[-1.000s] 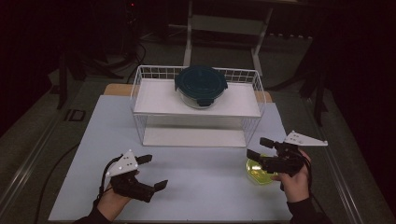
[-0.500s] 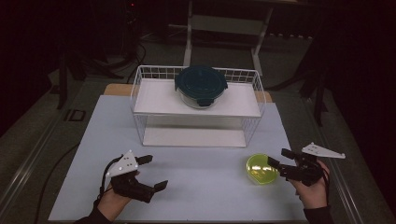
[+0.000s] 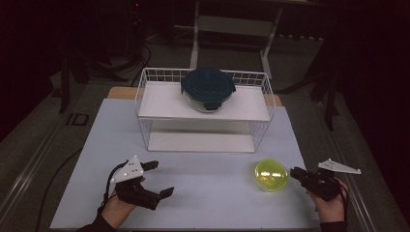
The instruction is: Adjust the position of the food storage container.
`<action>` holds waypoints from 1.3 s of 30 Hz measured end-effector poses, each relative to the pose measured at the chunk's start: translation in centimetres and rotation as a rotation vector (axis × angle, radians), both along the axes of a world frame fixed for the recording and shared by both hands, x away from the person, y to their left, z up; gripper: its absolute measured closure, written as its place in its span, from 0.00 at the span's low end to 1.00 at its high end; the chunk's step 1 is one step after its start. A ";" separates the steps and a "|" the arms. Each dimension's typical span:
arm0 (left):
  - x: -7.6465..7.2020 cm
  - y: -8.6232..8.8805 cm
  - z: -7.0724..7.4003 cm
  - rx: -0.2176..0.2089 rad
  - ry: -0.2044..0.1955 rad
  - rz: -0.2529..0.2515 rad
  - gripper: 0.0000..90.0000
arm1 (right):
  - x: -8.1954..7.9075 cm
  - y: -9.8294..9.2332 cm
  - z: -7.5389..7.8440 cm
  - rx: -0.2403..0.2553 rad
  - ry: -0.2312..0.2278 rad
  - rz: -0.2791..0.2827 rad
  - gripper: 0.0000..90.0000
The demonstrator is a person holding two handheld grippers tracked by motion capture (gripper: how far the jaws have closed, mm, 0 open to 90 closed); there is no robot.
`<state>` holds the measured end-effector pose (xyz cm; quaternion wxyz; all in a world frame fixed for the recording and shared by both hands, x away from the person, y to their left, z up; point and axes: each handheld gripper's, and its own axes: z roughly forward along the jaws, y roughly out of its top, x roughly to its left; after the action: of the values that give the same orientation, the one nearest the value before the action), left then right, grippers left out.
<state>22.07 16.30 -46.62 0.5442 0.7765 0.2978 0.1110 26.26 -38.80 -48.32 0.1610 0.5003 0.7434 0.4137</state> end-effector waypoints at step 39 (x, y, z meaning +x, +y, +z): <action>-0.1 0.2 0.1 -0.003 -0.007 0.002 0.00 | 0.8 5.5 -4.0 -0.028 0.147 0.226 1.00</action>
<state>22.01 16.50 -46.53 0.5461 0.7750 0.2971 0.1138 27.04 -33.30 -52.28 0.0654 0.4398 0.8106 0.3812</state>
